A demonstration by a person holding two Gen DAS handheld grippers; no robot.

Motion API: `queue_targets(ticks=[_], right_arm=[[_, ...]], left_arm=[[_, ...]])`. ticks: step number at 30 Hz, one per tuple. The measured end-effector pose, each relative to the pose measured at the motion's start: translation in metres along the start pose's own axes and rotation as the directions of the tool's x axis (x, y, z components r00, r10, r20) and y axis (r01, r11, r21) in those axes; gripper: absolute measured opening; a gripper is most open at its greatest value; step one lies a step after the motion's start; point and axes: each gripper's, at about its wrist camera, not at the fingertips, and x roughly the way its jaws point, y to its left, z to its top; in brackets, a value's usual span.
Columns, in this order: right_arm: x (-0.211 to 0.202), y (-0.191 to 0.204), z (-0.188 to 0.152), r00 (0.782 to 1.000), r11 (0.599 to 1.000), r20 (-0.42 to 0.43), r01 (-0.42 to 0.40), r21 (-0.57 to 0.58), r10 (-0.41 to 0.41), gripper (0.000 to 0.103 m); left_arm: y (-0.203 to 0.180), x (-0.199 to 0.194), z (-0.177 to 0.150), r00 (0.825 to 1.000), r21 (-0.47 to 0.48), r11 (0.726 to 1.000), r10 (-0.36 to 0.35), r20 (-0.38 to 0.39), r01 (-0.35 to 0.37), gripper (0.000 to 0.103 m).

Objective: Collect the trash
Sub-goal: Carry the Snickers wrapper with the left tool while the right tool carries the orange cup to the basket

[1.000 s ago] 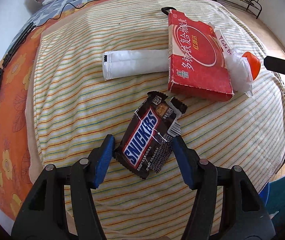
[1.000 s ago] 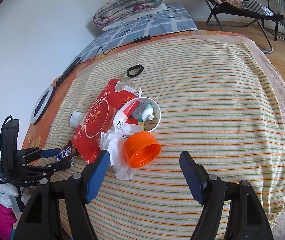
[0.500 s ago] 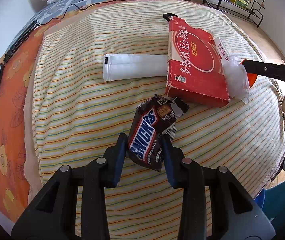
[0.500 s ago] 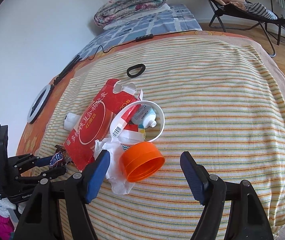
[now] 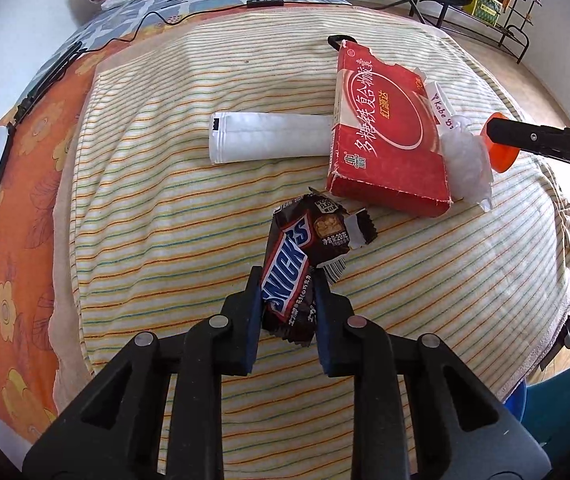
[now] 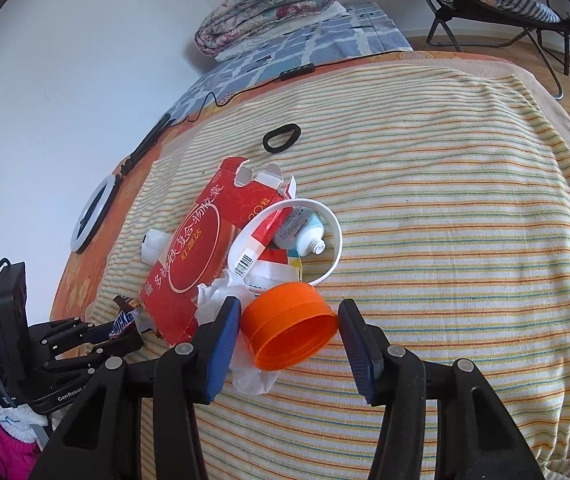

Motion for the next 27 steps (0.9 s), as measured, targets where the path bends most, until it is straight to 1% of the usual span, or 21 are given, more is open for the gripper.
queue_targets(ticks=[4, 8, 15, 20, 23, 27], right_arm=[[-0.012, 0.003, 0.002, 0.999, 0.999, 0.030, 0.030, -0.018, -0.030, 0.052], [-0.023, 0.003, 0.004, 0.998, 0.999, 0.052, 0.033, -0.012, -0.032, 0.052], [-0.048, 0.016, -0.001, 0.996, 0.997, 0.078, 0.053, -0.051, -0.049, 0.052], [-0.066, 0.032, -0.016, 0.995, 0.993, 0.072, 0.076, -0.090, -0.070, 0.052], [-0.076, 0.040, -0.030, 0.996, 0.992, 0.059, 0.070, -0.107, -0.064, 0.052], [-0.091, 0.055, -0.050, 0.995, 0.982, 0.050, 0.091, -0.164, -0.084, 0.052]], left_arm=[[0.000, -0.004, -0.003, 1.000, 0.000, 1.000, 0.003, 0.005, -0.003, 0.021], [0.001, -0.013, -0.005, 1.000, -0.025, 1.000, -0.011, 0.012, 0.011, 0.021], [-0.006, -0.046, -0.013, 0.998, -0.035, 0.999, -0.032, 0.054, 0.034, 0.021], [-0.016, -0.072, -0.027, 0.996, -0.034, 0.998, -0.041, 0.084, 0.044, 0.021], [-0.022, -0.087, -0.038, 0.994, -0.041, 0.997, -0.055, 0.096, 0.059, 0.021], [-0.033, -0.103, -0.055, 0.992, -0.040, 0.997, -0.059, 0.111, 0.064, 0.021]])
